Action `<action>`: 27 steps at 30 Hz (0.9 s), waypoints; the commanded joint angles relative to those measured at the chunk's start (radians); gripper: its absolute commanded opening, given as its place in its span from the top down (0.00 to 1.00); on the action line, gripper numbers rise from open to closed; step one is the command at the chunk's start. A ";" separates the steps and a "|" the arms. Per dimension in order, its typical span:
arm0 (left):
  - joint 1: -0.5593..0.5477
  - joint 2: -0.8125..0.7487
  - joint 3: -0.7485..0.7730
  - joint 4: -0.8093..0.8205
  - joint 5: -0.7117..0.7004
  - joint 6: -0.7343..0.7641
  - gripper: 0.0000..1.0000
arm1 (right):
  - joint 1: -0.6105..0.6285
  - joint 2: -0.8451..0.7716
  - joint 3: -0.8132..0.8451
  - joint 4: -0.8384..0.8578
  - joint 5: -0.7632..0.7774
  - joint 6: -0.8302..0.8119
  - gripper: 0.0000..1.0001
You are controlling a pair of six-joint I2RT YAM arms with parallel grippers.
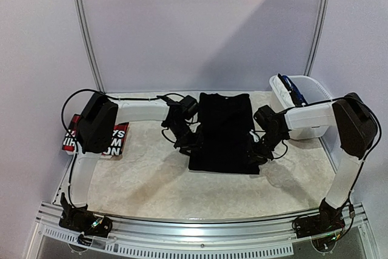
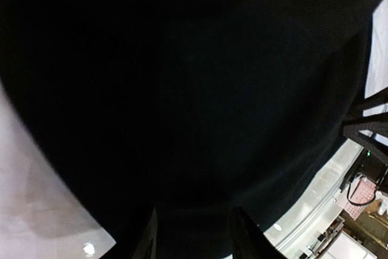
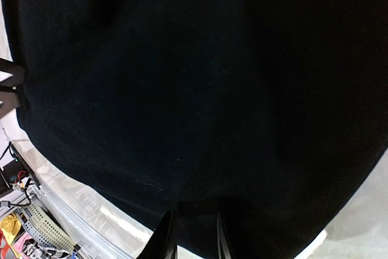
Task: Fold and stack the mixed laundry pile
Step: Move the 2/3-rectangle-folded T-shirt to the center of the board.
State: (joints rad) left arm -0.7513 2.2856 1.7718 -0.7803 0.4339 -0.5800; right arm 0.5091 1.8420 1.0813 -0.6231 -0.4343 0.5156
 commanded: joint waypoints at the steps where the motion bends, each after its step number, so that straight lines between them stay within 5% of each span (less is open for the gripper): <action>1: -0.047 -0.039 -0.093 0.039 -0.023 -0.013 0.59 | 0.000 -0.026 -0.110 -0.076 0.084 0.014 0.76; 13: -0.128 -0.257 -0.313 0.059 -0.122 -0.056 0.60 | 0.001 -0.263 -0.326 -0.152 0.101 0.055 0.76; 27: -0.215 -0.105 0.047 -0.009 -0.038 0.156 0.60 | 0.001 -0.449 -0.160 -0.258 0.091 0.064 0.75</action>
State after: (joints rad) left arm -0.9127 2.0914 1.7359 -0.7570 0.3470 -0.4999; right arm 0.5095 1.4254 0.9287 -0.8673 -0.3496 0.5575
